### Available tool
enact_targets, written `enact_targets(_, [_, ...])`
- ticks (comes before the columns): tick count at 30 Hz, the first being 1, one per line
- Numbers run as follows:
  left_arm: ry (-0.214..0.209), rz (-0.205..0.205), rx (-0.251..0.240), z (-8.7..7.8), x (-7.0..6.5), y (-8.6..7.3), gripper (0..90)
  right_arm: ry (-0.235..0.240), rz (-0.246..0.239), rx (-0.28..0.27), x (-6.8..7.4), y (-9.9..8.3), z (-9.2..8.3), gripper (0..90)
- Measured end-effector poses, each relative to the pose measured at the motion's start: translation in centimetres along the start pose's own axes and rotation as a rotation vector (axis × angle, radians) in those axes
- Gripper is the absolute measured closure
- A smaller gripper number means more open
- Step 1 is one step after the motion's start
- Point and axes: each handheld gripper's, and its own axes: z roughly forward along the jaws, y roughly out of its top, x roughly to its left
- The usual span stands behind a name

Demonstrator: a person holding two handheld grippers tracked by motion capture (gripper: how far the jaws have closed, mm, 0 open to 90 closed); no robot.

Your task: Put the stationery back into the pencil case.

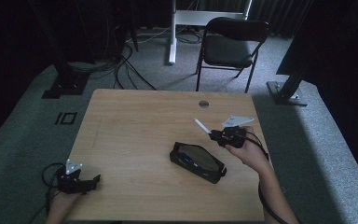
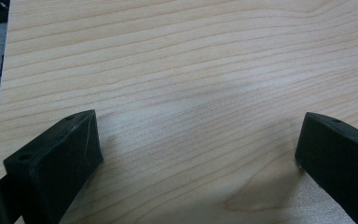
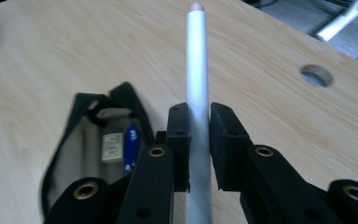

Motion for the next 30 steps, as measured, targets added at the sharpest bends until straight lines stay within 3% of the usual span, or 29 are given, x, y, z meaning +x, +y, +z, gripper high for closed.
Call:
enact_targets(10, [0.0,0.002,0.001,0.0,0.0,0.0,0.3,0.085,-0.069,-0.001,1.4,0.3,-0.2,78.5])
enact_targets(20, [0.0,0.0,-0.001,0.0,0.0,0.0,0.3,0.157,-0.106,0.003,2.5,0.2,0.1,78.5])
enact_targets(30, [0.0,0.0,0.0,0.0,0.0,0.0,0.3,0.189,-0.138,0.075,3.0,-0.6,1.1,78.5])
